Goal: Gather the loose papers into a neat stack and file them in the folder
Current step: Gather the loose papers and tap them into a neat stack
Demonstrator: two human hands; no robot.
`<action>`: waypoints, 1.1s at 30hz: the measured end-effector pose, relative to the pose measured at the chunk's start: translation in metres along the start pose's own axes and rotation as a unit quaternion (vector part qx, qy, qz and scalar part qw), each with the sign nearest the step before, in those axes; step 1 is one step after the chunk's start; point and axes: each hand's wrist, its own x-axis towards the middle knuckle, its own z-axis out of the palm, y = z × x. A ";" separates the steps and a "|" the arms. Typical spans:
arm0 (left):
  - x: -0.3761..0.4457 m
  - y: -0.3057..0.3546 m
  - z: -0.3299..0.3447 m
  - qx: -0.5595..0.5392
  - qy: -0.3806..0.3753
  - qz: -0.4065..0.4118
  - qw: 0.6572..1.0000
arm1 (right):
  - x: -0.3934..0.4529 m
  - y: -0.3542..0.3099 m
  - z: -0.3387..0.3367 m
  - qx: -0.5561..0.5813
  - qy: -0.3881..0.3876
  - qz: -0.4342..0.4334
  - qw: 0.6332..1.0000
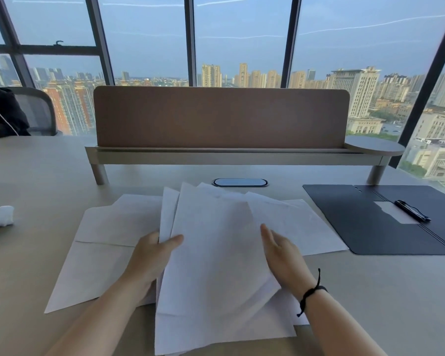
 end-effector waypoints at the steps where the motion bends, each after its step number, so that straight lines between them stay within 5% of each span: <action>1: -0.001 0.000 0.001 -0.004 -0.005 0.002 1.000 | 0.000 -0.003 -0.004 0.084 0.038 0.019 0.996; 6: -0.003 -0.001 0.000 0.055 0.024 0.040 0.997 | 0.002 -0.007 -0.028 0.315 0.094 0.105 0.939; 12: -0.001 -0.002 -0.001 0.074 0.013 0.032 0.997 | 0.003 -0.009 -0.029 0.451 0.009 0.172 0.876; 20: 0.003 0.001 -0.008 -0.148 0.010 -0.052 0.988 | 0.002 -0.006 -0.021 0.449 0.023 0.169 0.877; 25: 0.000 0.000 -0.007 -0.044 -0.044 -0.039 0.997 | -0.002 -0.005 -0.013 0.417 -0.040 0.138 0.898; 29: 0.000 -0.003 -0.004 0.073 0.003 0.038 0.997 | 0.000 -0.001 -0.010 0.341 -0.065 0.106 0.932; 33: -0.004 0.006 -0.002 -0.028 0.040 0.045 0.998 | -0.004 0.001 -0.012 0.264 -0.142 0.081 0.950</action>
